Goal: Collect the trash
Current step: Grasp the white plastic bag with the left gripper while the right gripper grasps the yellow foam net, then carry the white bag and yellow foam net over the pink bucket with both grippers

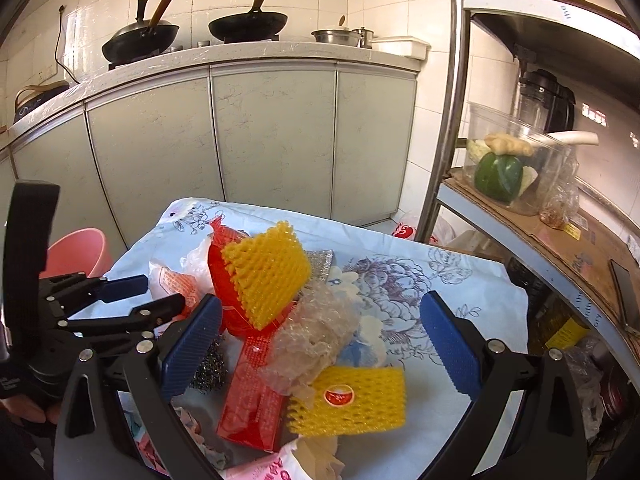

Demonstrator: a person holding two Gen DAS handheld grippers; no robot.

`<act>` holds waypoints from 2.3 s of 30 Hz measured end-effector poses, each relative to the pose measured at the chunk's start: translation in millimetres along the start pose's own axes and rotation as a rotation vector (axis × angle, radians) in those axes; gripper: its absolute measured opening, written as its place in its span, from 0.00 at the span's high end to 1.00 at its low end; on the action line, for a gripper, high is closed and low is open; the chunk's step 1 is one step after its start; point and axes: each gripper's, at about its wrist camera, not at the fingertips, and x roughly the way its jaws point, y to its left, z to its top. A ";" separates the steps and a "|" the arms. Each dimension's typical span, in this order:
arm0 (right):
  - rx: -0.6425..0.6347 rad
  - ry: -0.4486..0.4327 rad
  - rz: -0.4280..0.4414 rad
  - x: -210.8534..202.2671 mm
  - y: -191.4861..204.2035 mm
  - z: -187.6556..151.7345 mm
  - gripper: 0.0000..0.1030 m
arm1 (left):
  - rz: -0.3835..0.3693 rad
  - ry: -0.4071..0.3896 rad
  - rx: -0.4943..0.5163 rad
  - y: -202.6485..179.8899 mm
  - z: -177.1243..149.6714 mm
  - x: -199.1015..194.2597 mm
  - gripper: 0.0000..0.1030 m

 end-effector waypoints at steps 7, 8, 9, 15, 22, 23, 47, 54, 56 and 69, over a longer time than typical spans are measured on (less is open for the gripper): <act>0.001 0.029 0.012 11.6 1.6 0.5 0.03 | -0.037 0.012 -0.013 2.3 1.0 9.7 0.55; 0.000 0.031 0.014 12.7 2.5 0.5 0.03 | -0.040 0.011 -0.013 2.9 1.0 10.1 0.56; -0.001 0.032 0.016 13.7 3.8 0.6 0.04 | -0.043 0.009 -0.015 3.5 0.8 10.1 0.56; -0.013 0.044 0.036 20.0 10.0 1.8 0.06 | -0.083 0.006 -0.033 9.4 -2.8 7.6 0.63; -0.021 0.050 0.055 23.7 16.4 3.8 0.11 | -0.109 0.005 -0.068 16.5 -6.8 1.1 0.73; -0.020 0.051 0.059 24.2 16.6 4.3 0.13 | -0.114 0.000 -0.073 17.5 -7.0 -1.6 0.73; 0.076 0.088 0.112 14.3 6.7 8.7 0.90 | -0.156 -0.101 -0.098 33.5 -21.9 -71.0 0.74; 0.060 -0.015 0.157 -27.8 20.7 32.4 0.90 | -0.125 -0.166 -0.134 52.6 -24.2 -98.4 0.73; 0.043 -0.034 0.187 -33.3 29.7 38.7 0.90 | -0.107 -0.189 -0.149 62.2 -24.9 -108.0 0.73; -0.147 0.025 0.446 -12.8 147.9 53.7 0.90 | 0.095 -0.233 -0.287 151.5 -46.2 -142.8 0.73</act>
